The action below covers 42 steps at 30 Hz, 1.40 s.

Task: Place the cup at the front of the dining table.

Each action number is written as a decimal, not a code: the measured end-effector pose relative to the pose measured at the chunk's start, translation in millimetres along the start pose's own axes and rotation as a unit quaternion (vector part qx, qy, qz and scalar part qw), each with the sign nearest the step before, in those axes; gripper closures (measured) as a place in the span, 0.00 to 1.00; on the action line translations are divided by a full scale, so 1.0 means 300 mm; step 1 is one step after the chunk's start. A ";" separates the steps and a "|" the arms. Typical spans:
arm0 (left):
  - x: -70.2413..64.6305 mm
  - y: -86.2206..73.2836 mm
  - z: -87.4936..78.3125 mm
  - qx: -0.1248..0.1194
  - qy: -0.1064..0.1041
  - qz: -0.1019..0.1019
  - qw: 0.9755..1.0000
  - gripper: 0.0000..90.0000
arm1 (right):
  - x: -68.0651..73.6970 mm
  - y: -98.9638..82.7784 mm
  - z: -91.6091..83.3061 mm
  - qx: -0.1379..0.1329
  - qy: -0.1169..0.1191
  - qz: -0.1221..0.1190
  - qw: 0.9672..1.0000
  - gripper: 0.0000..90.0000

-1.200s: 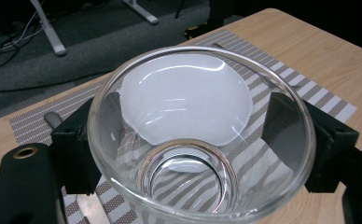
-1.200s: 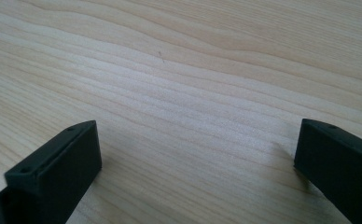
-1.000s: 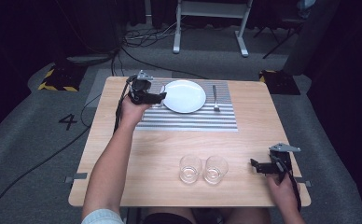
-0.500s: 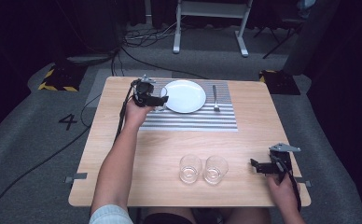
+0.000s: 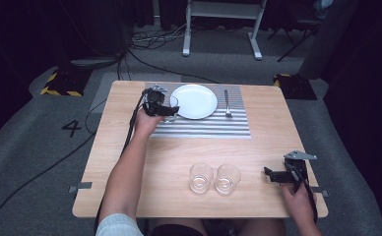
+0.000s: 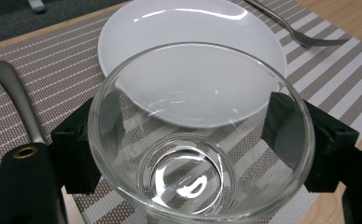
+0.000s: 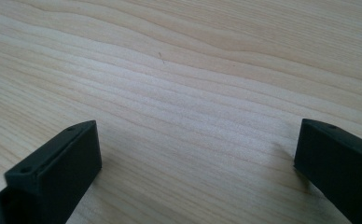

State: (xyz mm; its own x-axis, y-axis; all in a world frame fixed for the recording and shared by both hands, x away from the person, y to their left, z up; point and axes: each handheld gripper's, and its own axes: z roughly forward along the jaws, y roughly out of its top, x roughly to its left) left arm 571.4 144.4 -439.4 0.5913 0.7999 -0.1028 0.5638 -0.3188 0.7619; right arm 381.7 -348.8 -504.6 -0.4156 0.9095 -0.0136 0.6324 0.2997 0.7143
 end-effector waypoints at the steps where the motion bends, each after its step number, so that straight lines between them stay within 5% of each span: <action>1: 0.002 -0.003 0.002 0.000 -0.001 0.000 1.000 0.21 | 0.000 0.000 0.000 0.000 0.000 0.000 1.000 0.01; 20: 0.020 -0.047 0.006 0.028 0.008 0.007 1.000 0.20 | 0.000 0.000 0.000 0.000 0.000 0.000 1.000 0.01; 23: 0.012 -0.058 0.009 0.017 0.010 0.000 1.000 0.20 | 0.000 0.000 0.000 0.000 0.000 0.000 1.000 0.01; 28: 0.014 -0.059 0.002 0.027 0.010 0.014 0.999 0.20 | 0.000 0.000 0.000 0.000 0.000 0.000 1.000 0.01; 33: 0.007 -0.057 -0.001 0.044 0.010 0.002 0.999 0.20 | 0.000 0.000 0.000 0.000 0.000 0.000 1.000 0.01; 40: -0.018 -0.049 -0.009 0.034 0.035 0.012 0.999 0.19 | 0.000 0.000 0.000 0.000 0.000 0.000 1.000 0.01; 42: -0.018 -0.045 -0.022 0.020 0.029 -0.001 0.999 0.19 | 0.000 0.000 0.000 0.000 0.000 0.000 1.000 0.01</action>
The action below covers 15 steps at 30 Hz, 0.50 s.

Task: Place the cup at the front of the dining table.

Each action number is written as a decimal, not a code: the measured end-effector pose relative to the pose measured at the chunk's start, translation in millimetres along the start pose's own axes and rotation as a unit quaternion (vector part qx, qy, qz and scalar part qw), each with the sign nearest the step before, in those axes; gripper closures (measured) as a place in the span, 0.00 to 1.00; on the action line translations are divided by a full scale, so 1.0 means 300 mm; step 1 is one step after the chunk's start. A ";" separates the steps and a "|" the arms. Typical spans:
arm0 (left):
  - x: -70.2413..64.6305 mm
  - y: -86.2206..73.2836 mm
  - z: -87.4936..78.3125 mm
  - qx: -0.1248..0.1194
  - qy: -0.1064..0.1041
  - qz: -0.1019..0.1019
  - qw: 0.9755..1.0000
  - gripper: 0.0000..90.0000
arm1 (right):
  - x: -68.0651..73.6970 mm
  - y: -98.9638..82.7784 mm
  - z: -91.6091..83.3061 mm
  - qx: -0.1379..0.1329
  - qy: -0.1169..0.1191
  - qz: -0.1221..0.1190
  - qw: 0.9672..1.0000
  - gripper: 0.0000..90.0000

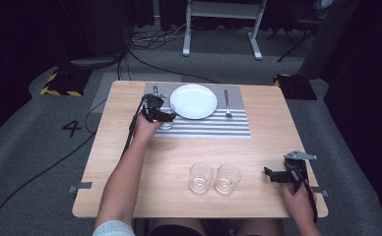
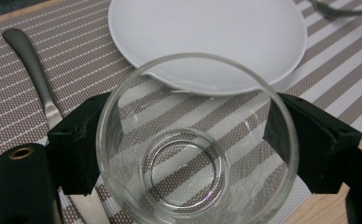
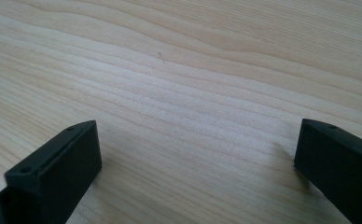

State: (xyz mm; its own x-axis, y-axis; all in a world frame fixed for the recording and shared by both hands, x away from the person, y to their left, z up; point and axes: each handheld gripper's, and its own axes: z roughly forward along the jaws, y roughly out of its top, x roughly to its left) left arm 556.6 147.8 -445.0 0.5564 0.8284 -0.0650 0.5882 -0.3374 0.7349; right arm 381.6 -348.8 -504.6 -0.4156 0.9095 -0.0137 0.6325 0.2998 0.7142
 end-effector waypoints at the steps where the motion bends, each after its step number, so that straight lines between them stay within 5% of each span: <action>1: 0.001 0.001 -0.007 -0.006 -0.001 -0.008 1.000 0.19 | 0.000 0.000 0.000 0.000 0.000 0.000 1.000 0.01; 3: 0.000 0.001 -0.021 -0.013 -0.001 -0.019 1.000 0.19 | 0.000 0.000 0.000 0.000 0.000 0.000 1.000 0.01; 10: -0.013 0.012 -0.081 -0.027 0.008 -0.005 1.000 0.20 | 0.000 0.000 0.000 0.000 0.000 0.000 1.000 0.01; 12: -0.017 0.012 -0.112 -0.050 -0.017 -0.018 0.998 0.23 | 0.000 0.000 0.000 0.000 0.000 0.000 1.000 0.01; 15: -0.037 0.025 -0.159 -0.071 -0.020 -0.006 0.997 0.23 | 0.000 0.001 0.001 0.001 0.000 0.000 1.000 0.01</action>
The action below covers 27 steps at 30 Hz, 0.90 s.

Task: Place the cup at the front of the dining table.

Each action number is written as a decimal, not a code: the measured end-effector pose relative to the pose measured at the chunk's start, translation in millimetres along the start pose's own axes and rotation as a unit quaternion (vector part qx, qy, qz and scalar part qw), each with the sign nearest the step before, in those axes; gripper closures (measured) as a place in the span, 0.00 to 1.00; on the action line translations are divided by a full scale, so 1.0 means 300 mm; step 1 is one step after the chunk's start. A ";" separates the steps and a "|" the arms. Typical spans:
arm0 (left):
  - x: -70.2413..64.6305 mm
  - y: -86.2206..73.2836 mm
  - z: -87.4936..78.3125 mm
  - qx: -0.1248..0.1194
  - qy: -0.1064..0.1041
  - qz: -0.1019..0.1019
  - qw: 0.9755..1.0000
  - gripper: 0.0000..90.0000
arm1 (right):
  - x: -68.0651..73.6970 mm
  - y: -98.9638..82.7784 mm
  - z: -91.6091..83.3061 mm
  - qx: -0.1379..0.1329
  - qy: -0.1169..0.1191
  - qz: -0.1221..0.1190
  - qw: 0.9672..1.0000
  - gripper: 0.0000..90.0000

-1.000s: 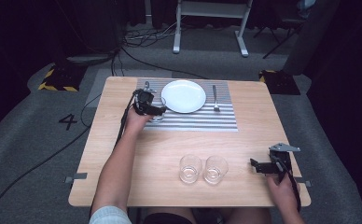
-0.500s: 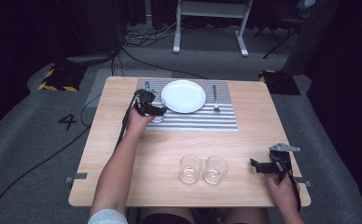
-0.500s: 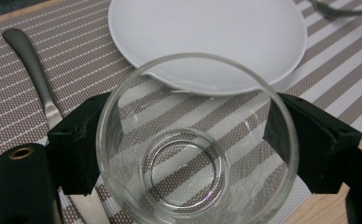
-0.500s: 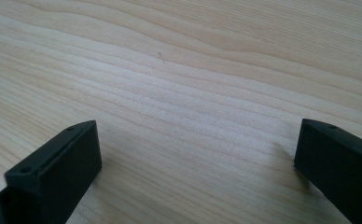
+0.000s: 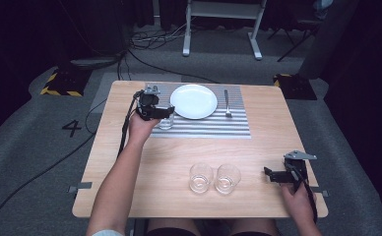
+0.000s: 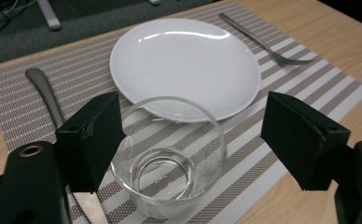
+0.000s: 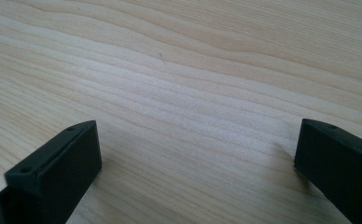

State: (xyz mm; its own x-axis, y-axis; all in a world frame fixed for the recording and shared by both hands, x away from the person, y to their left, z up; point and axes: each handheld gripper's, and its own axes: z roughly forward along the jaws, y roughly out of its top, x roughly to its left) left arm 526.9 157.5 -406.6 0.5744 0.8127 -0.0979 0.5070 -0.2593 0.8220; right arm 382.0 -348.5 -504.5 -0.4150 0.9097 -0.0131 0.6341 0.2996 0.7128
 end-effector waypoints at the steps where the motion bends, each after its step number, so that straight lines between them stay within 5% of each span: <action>1: -0.010 0.008 -0.015 -0.002 -0.003 0.006 1.000 0.23 | 0.001 0.000 0.001 -0.001 -0.001 0.001 1.000 0.01; 12: -0.128 0.043 -0.163 -0.008 -0.017 0.062 0.998 0.21 | 0.002 0.001 0.002 -0.002 0.001 0.000 1.000 0.01; 25: -0.196 0.020 -0.312 0.005 -0.029 0.073 0.997 0.22 | 0.002 0.000 0.002 -0.002 0.001 0.000 1.000 0.01; 27: -0.196 0.008 -0.326 0.015 -0.040 0.055 0.998 0.22 | 0.002 0.000 0.002 -0.002 0.001 0.000 1.000 0.01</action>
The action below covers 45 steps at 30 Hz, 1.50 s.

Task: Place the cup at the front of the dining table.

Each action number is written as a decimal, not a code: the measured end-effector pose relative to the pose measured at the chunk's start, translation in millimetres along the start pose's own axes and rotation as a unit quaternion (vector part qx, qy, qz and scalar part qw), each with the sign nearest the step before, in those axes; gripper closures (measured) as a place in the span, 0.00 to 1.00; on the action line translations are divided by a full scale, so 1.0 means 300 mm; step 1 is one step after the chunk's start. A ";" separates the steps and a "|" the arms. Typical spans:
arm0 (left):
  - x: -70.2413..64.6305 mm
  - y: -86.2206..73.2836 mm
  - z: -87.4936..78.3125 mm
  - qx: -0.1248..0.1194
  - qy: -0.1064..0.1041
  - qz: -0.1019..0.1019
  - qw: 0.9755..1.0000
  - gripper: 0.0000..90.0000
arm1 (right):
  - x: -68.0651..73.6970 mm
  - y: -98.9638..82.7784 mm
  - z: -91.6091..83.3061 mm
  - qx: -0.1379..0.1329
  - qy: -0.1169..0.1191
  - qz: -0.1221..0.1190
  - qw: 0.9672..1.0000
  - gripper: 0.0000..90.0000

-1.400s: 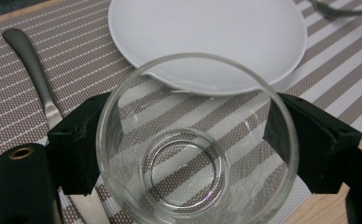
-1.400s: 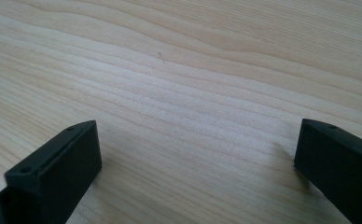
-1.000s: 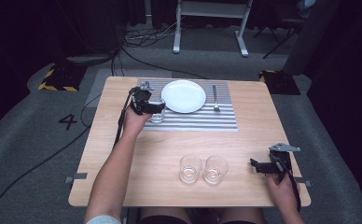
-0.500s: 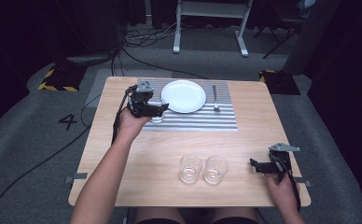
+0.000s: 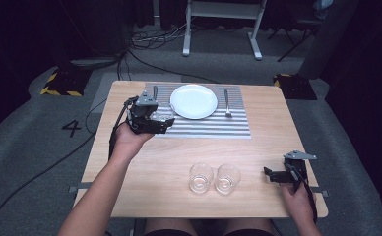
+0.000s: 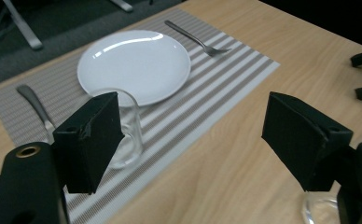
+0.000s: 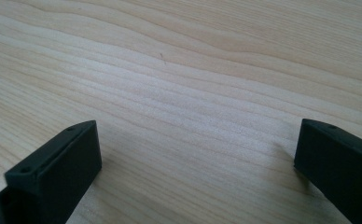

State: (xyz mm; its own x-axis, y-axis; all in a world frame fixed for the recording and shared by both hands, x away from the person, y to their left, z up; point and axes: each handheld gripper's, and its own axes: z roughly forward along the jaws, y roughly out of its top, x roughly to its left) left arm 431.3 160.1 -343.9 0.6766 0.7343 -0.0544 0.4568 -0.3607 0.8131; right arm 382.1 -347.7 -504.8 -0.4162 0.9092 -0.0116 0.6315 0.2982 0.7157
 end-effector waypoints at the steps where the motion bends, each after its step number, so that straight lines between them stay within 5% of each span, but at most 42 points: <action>1: -0.002 -0.008 -0.010 0.002 -0.006 -0.001 1.000 0.22 | 0.000 0.000 0.000 0.000 0.000 0.000 1.000 0.01; 10: -0.037 -0.059 -0.097 -0.009 0.012 0.010 1.000 0.22 | 0.000 0.000 0.000 0.000 0.000 0.000 1.000 0.01; 20: -0.083 -0.144 -0.151 0.007 0.018 0.039 0.999 0.21 | 0.001 0.000 0.000 0.000 0.000 0.001 1.000 0.01; 25: -0.100 -0.204 -0.140 0.004 0.028 0.028 0.999 0.21 | 0.001 0.000 -0.001 0.001 0.000 0.001 1.000 0.01; 45: -0.132 -0.405 -0.138 0.021 0.026 0.038 0.999 0.21 | 0.002 0.000 -0.002 0.002 0.000 0.004 1.000 0.01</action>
State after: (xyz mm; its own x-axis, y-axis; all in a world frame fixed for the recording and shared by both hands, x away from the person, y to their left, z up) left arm 325.0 198.7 -416.6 0.6793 0.7328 0.0383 0.4303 -0.4400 0.7882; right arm 381.5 -347.2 -504.3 -0.4106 0.9118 -0.0059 0.6382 0.2920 0.7124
